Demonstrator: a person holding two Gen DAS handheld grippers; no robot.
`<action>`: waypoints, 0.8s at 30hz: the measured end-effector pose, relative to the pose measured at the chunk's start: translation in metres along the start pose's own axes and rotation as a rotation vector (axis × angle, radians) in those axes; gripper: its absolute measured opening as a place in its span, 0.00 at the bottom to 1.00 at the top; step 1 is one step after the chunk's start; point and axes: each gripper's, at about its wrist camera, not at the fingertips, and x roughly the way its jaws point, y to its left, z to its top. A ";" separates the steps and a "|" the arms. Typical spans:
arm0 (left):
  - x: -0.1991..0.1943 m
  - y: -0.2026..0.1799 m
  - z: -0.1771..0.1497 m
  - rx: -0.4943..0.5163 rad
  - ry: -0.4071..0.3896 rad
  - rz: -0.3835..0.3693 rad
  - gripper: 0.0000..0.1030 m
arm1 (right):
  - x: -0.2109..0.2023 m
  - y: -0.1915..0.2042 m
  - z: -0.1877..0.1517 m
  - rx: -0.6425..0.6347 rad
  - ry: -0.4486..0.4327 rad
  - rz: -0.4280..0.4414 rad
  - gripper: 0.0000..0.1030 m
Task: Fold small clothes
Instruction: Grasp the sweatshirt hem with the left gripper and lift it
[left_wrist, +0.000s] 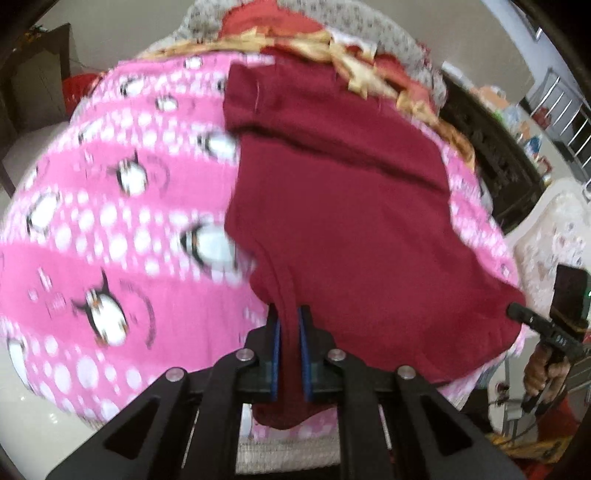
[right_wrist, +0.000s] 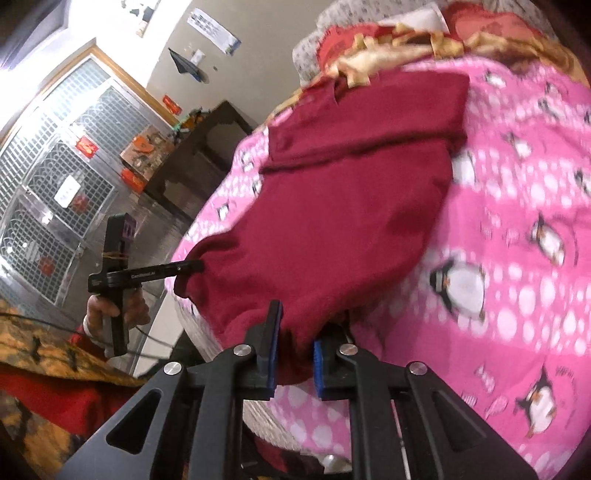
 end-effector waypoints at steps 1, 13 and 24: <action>-0.003 0.000 0.009 -0.002 -0.028 0.000 0.08 | -0.002 0.000 0.008 0.000 -0.028 -0.006 0.38; 0.001 -0.014 0.110 -0.015 -0.247 0.000 0.08 | -0.004 -0.007 0.096 -0.009 -0.269 -0.069 0.37; 0.053 -0.018 0.207 -0.020 -0.288 0.050 0.07 | 0.033 -0.064 0.184 0.065 -0.292 -0.169 0.37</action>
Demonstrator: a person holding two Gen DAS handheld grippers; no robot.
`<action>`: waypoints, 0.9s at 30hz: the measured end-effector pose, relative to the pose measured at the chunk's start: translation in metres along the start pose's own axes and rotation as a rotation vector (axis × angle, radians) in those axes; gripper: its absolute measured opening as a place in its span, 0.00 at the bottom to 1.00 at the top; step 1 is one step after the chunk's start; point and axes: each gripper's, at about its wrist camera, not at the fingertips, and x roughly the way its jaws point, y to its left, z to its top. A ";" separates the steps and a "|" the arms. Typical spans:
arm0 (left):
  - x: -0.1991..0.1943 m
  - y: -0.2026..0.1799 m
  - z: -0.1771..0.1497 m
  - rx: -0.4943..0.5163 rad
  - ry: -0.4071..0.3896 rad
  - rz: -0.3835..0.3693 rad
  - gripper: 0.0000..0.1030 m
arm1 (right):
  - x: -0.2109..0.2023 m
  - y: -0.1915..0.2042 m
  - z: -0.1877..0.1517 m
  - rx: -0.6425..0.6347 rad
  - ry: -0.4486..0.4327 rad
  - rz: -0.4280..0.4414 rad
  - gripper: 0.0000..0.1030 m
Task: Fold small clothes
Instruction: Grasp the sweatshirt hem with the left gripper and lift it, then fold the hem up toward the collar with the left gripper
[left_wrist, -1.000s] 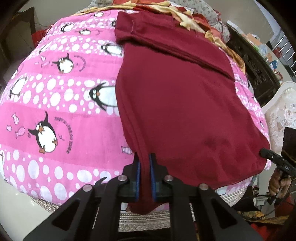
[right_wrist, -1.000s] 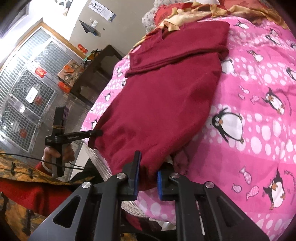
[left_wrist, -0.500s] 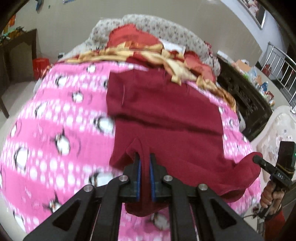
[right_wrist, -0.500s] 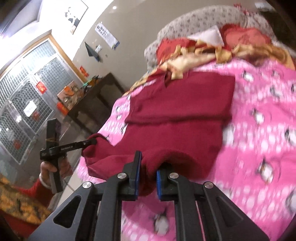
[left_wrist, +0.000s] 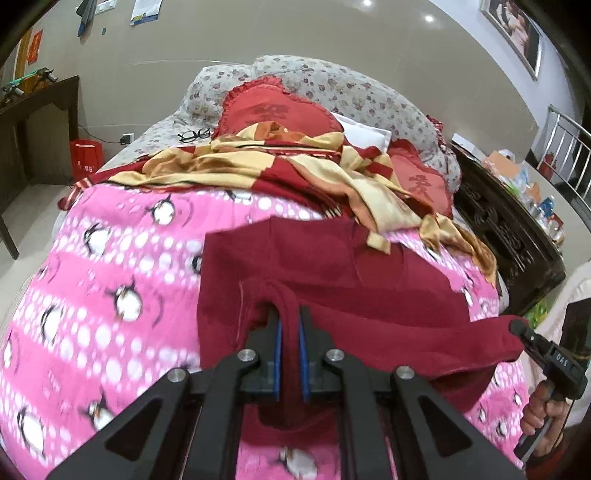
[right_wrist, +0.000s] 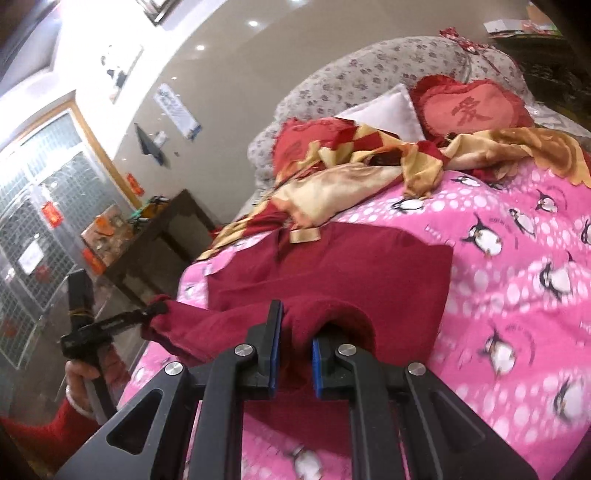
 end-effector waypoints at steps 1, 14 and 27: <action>0.007 0.000 0.004 -0.002 0.003 0.002 0.07 | 0.006 -0.005 0.005 0.010 0.002 -0.004 0.37; 0.092 0.012 0.045 -0.065 0.050 -0.028 0.26 | 0.087 -0.069 0.050 0.206 0.136 -0.099 0.40; 0.023 0.023 0.039 -0.001 -0.098 0.038 0.62 | 0.041 -0.049 0.068 0.062 0.058 -0.063 0.53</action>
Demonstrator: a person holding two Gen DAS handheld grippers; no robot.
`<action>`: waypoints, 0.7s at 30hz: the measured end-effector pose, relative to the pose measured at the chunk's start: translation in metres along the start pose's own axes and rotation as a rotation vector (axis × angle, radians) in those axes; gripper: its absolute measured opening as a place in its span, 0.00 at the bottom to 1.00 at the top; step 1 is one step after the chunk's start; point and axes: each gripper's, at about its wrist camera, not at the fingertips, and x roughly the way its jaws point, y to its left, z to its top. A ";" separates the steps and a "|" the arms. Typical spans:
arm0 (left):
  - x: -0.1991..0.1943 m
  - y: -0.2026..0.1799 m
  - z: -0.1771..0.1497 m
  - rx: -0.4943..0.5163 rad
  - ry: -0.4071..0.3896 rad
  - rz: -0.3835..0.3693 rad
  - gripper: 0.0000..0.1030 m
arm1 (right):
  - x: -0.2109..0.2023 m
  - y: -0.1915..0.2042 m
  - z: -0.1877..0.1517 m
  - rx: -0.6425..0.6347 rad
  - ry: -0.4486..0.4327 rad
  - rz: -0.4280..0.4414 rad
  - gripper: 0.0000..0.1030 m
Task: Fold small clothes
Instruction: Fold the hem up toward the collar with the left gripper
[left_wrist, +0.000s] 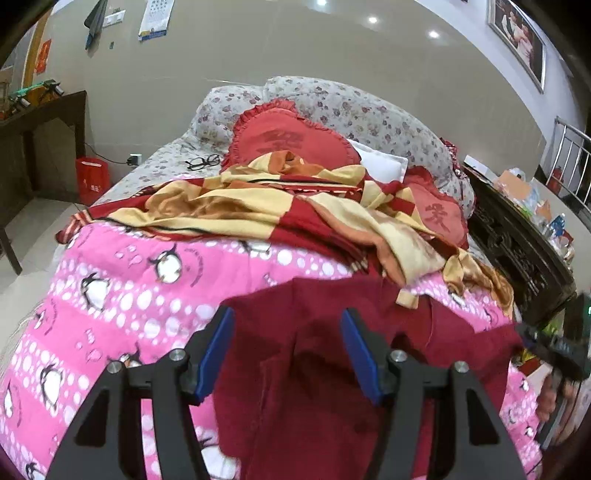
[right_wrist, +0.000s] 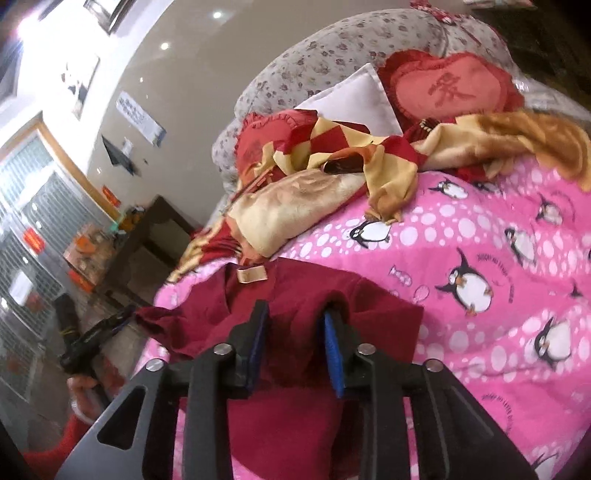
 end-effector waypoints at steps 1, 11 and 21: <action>-0.001 0.000 -0.004 0.009 0.000 0.011 0.62 | 0.001 0.000 0.002 0.009 -0.006 0.009 0.53; 0.024 -0.005 -0.032 0.114 0.089 0.007 0.62 | -0.024 -0.012 0.000 0.063 -0.070 -0.026 0.60; 0.085 -0.008 -0.025 0.064 0.173 0.091 0.64 | 0.069 0.012 -0.001 -0.077 0.010 -0.192 0.57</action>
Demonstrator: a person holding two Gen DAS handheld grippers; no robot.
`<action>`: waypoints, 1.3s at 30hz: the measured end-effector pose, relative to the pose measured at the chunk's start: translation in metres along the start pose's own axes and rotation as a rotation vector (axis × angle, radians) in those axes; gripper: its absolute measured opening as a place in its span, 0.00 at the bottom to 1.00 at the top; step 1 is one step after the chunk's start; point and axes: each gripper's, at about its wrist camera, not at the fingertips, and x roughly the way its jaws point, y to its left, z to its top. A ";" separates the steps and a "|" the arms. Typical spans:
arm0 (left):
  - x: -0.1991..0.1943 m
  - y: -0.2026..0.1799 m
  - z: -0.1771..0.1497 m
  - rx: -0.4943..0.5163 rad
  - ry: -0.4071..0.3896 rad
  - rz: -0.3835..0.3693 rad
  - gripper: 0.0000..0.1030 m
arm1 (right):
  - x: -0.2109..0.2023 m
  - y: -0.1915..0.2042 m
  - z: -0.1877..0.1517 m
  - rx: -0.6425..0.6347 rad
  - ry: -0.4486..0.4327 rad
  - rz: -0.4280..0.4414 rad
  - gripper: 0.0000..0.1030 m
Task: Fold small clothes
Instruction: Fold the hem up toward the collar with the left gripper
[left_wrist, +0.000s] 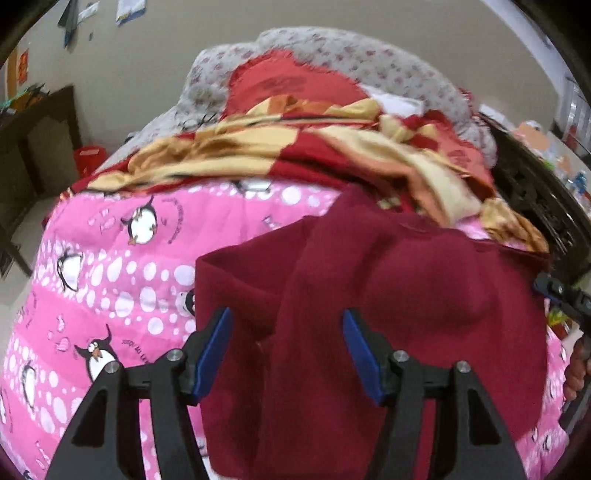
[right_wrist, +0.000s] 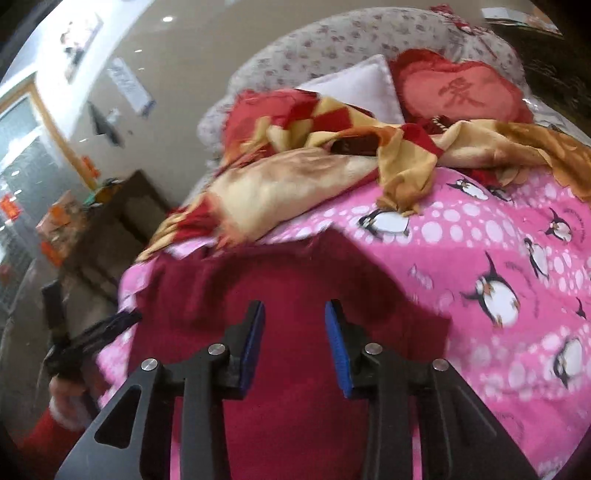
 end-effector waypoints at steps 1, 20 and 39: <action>0.008 0.002 0.001 -0.013 0.021 0.007 0.65 | 0.012 -0.006 0.006 0.028 0.001 -0.035 0.57; -0.046 0.026 -0.050 -0.015 0.025 -0.068 0.72 | -0.074 -0.006 -0.094 -0.082 0.149 -0.016 0.56; -0.034 0.032 -0.104 -0.046 0.144 -0.129 0.26 | -0.074 -0.022 -0.128 -0.007 0.238 -0.007 0.29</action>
